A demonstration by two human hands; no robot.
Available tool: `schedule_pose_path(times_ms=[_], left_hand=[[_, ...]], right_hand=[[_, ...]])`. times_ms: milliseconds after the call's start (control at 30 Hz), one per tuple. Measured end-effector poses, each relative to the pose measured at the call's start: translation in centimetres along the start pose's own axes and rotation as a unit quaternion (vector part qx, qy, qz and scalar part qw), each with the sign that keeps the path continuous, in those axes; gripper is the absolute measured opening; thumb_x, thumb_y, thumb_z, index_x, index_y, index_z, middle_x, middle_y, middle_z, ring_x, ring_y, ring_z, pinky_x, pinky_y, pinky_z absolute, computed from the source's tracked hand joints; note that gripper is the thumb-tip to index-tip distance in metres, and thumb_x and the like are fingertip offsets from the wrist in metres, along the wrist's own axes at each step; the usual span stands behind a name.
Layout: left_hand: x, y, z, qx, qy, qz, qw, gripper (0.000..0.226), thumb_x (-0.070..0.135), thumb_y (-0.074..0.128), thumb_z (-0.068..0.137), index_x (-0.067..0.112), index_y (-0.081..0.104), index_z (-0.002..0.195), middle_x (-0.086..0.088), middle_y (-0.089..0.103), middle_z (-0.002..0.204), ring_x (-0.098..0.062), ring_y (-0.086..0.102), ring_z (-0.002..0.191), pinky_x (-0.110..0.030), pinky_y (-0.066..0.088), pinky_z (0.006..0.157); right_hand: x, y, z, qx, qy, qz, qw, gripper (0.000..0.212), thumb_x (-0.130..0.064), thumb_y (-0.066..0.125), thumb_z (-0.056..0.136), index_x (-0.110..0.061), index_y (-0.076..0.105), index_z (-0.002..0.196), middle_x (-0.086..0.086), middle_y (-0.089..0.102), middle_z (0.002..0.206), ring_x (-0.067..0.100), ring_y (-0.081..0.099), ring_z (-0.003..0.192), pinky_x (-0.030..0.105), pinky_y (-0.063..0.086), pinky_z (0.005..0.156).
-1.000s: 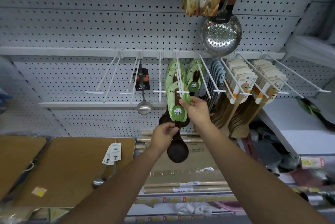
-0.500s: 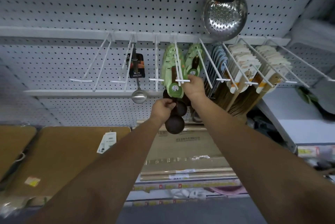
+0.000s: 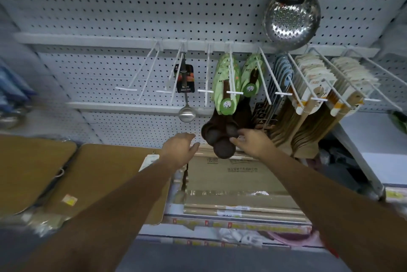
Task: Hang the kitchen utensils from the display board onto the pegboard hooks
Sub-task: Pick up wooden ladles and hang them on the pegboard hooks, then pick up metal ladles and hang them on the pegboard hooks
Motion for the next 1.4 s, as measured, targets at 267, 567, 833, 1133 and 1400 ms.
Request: schedule_pose_path(times_ms=[267,567,833,1133,1400], left_hand=[[-6.5,-3.4,-7.7,-0.068,-0.065,0.132,0.987,0.08,0.073,0.031,0.091,0.016,0.04,0.146,-0.006,0.043,0.151,-0.023,0.038,0.139,-0.039,0.034,0.113],[-13.3,-4.4,-15.7,-0.112,-0.169,0.172,0.964,0.085,0.076,0.024,0.09,0.017,0.028,0.151,-0.003,0.031,0.158,-0.023,0.033,0.143,-0.042,0.037,0.109],[-21.4,-1.3,-16.7,-0.133,-0.16,0.163,0.965,0.084,0.075,0.023,0.09,0.017,0.029,0.151,-0.005,0.033,0.157,-0.026,0.037,0.14,-0.042,0.037,0.11],[-31.0,6.6,-14.4,-0.133,-0.099,0.084,0.982,0.064,0.053,0.034,0.099,0.009,0.037,0.144,-0.01,0.042,0.149,-0.028,0.039,0.136,-0.039,0.034,0.109],[-37.4,13.1,-11.1,-0.167,-0.092,0.036,0.981,0.068,0.049,0.048,0.096,0.007,0.032,0.147,-0.013,0.04,0.15,-0.029,0.037,0.138,-0.038,0.032,0.111]], right_hand=[[-9.1,2.1,-3.5,0.014,-0.21,-0.168,0.963,0.048,-0.064,0.04,0.094,-0.021,0.059,0.103,0.003,0.067,0.111,0.026,0.06,0.104,0.034,0.039,0.075],[-19.5,6.8,-5.7,-0.014,-0.271,-0.116,0.956,0.064,-0.064,0.043,0.093,-0.016,0.049,0.134,0.006,0.055,0.139,0.026,0.049,0.129,0.038,0.038,0.107],[-24.5,13.2,-4.5,-0.041,-0.222,-0.098,0.969,0.067,-0.07,0.038,0.088,-0.024,0.048,0.135,0.004,0.057,0.138,0.026,0.052,0.126,0.043,0.043,0.104],[-27.2,26.5,-4.4,-0.107,-0.051,-0.068,0.991,0.056,-0.061,0.049,0.091,-0.019,0.056,0.128,0.01,0.063,0.125,0.031,0.06,0.113,0.04,0.05,0.095],[-25.6,33.3,-0.7,-0.133,0.078,-0.039,0.987,0.054,-0.055,0.053,0.091,-0.017,0.053,0.129,0.012,0.062,0.127,0.033,0.061,0.114,0.039,0.052,0.089]])
Point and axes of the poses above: each hand's wrist, its own z-axis towards the middle knuckle, its own y-axis out of the palm, x = y × z, the point moved 10 cm from there along z, towards the middle knuckle
